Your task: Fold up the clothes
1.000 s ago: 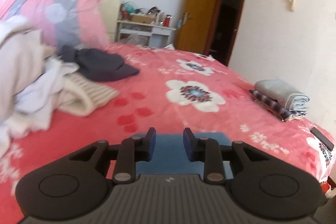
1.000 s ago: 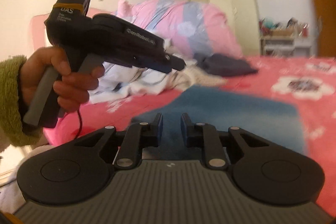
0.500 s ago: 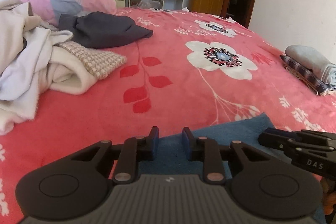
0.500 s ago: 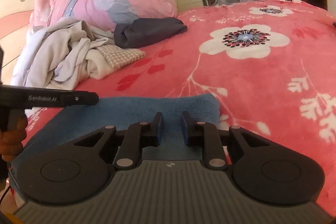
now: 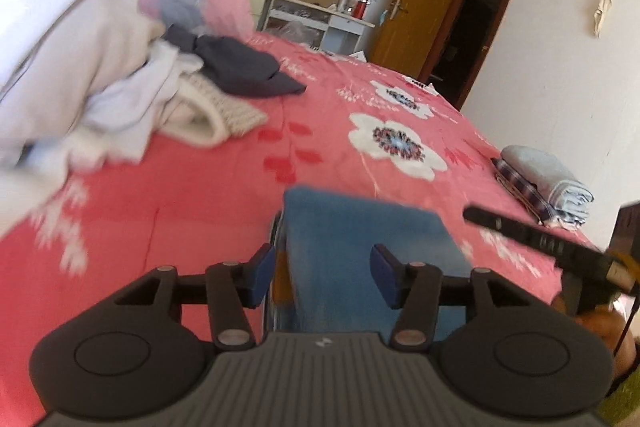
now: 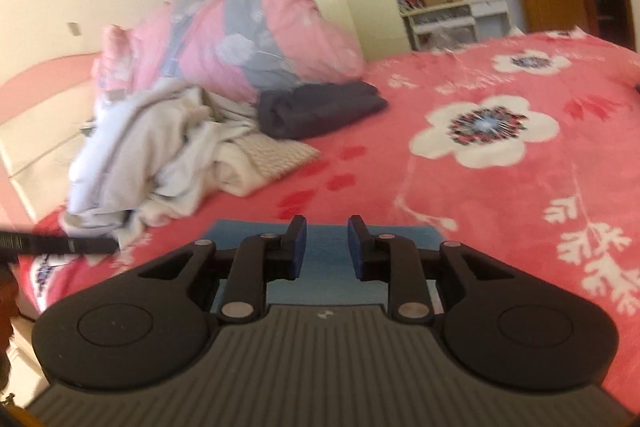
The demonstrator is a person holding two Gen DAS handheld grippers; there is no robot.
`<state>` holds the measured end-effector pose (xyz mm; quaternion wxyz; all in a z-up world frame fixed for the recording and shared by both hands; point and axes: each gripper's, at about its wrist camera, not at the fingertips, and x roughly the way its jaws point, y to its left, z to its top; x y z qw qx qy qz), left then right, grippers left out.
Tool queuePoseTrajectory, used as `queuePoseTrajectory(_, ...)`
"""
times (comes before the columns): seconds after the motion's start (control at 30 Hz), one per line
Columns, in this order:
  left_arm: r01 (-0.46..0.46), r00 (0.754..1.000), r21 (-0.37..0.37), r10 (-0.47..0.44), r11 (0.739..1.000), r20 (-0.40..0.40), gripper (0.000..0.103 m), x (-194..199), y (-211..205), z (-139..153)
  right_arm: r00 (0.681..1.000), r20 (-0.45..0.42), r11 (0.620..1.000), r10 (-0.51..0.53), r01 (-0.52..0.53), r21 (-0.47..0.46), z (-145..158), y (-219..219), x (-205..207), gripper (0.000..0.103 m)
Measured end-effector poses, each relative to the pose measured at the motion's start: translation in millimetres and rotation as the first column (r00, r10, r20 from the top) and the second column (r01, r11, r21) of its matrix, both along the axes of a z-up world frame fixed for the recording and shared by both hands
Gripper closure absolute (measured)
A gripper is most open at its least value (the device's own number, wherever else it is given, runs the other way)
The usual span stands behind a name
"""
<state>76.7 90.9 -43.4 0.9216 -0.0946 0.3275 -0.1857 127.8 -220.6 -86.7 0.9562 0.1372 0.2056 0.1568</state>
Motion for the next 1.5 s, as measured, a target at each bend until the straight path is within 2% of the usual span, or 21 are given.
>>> queuePoseTrajectory(0.07,-0.006,1.000,-0.013,0.006,1.000,-0.005,0.049,-13.8,2.5,-10.8,0.999,0.021,0.999,0.034,-0.034,0.005,4.5,10.5,-12.0,0.080)
queuePoseTrajectory(0.17,-0.016,1.000,-0.052,0.015,0.999,-0.022,0.051,-27.0,6.9,-26.5,0.990,0.060,0.991,0.125,-0.122,-0.059,7.0,35.0,-32.2,0.077)
queuePoseTrajectory(0.2,-0.020,0.999,-0.076,0.018,0.997,-0.032,0.052,-27.0,8.6,-31.3,0.984,0.075,0.982,0.163,-0.154,-0.110,7.5,45.8,-40.3,0.075)
queuePoseTrajectory(0.27,-0.009,0.999,-0.120,0.004,0.993,-0.039,0.055,-25.2,10.8,-37.1,0.965,0.110,0.949,0.237,-0.206,-0.240,7.4,69.2,-57.9,0.070)
queuePoseTrajectory(0.33,0.010,0.999,-0.151,-0.017,0.989,-0.042,0.057,-23.1,11.0,-40.9,0.951,0.134,0.919,0.278,-0.223,-0.327,6.4,84.3,-72.5,0.063)
queuePoseTrajectory(0.37,0.021,0.999,-0.163,-0.028,0.986,-0.044,0.059,-21.9,10.4,-42.5,0.945,0.141,0.905,0.295,-0.229,-0.359,5.9,90.6,-78.7,0.058)
queuePoseTrajectory(0.43,0.040,0.998,-0.187,-0.050,0.981,-0.047,0.060,-19.6,9.4,-45.6,0.938,0.135,0.885,0.318,-0.243,-0.398,4.1,99.5,-86.2,0.057)
queuePoseTrajectory(0.53,0.041,0.997,-0.185,-0.051,0.982,-0.051,0.060,-16.3,7.7,-50.2,0.930,0.123,0.851,0.346,-0.256,-0.459,-0.6,110.3,-94.7,0.050)
queuePoseTrajectory(0.67,0.015,0.993,-0.245,-0.044,0.969,-0.111,0.060,-9.0,15.9,-59.9,0.920,0.108,0.787,0.377,-0.257,-0.561,-8.9,126.6,-101.9,0.044)
queuePoseTrajectory(0.77,0.005,0.993,-0.276,-0.038,0.961,-0.113,0.069,-7.3,18.5,-60.9,0.906,0.111,0.723,0.408,-0.247,-0.645,-14.1,141.2,-106.3,0.039)
queuePoseTrajectory(0.8,-0.004,0.994,-0.281,-0.028,0.960,-0.110,0.078,-7.3,18.5,-60.1,0.902,0.112,0.701,0.417,-0.241,-0.671,-16.0,146.2,-106.8,0.039)
queuePoseTrajectory(0.9,-0.006,0.996,-0.307,-0.022,0.952,-0.088,0.092,-7.4,19.7,-56.1,0.899,0.106,0.647,0.425,-0.220,-0.730,-22.0,158.8,-103.1,0.041)
queuePoseTrajectory(0.93,-0.003,0.996,-0.318,-0.024,0.948,-0.082,0.093,-7.2,20.2,-54.2,0.900,0.095,0.646,0.425,-0.228,-0.729,-22.1,161.2,-100.3,0.043)
queuePoseTrajectory(0.97,0.001,0.997,-0.328,-0.027,0.945,-0.075,0.094,-6.9,20.6,-52.2,0.901,0.092,0.654,0.425,-0.235,-0.719,-20.9,162.2,-98.1,0.051)
queuePoseTrajectory(1.0,0.004,0.997,-0.339,-0.029,0.941,-0.068,0.094,-6.7,21.0,-50.3,0.902,0.089,0.661,0.423,-0.240,-0.711,-19.5,163.2,-96.1,0.065)
queuePoseTrajectory(1.07,0.012,0.998,-0.353,-0.034,0.936,-0.057,0.094,-3.9,22.9,-45.7,0.907,0.096,0.675,0.410,-0.231,-0.701,-15.6,163.9,-93.6,0.080)
queuePoseTrajectory(1.1,0.016,0.998,-0.357,-0.037,0.934,-0.053,0.094,-1.5,24.2,-43.0,0.909,0.099,0.682,0.405,-0.227,-0.695,-13.5,164.2,-92.3,0.082)
queuePoseTrajectory(1.23,0.032,0.998,-0.374,-0.050,0.927,-0.039,0.095,7.9,29.6,-32.9,0.911,0.116,0.713,0.395,-0.225,-0.664,-2.7,166.8,-84.4,0.085)
queuePoseTrajectory(1.33,0.004,0.994,-0.357,-0.043,0.934,-0.101,0.094,15.8,38.1,-46.4,0.911,0.112,0.729,0.396,-0.238,-0.641,0.1,171.2,-77.1,0.085)
queuePoseTrajectory(1.43,-0.049,0.984,-0.357,-0.017,0.933,-0.179,0.094,18.7,49.9,-74.4,0.908,0.052,0.736,0.416,-0.303,-0.606,-19.1,179.8,-68.9,0.085)
queuePoseTrajectory(1.5,-0.066,0.981,-0.381,-0.009,0.922,-0.192,0.093,17.3,55.8,-83.4,0.902,0.049,0.732,0.429,-0.315,-0.605,-34.9,185.1,-68.6,0.084)
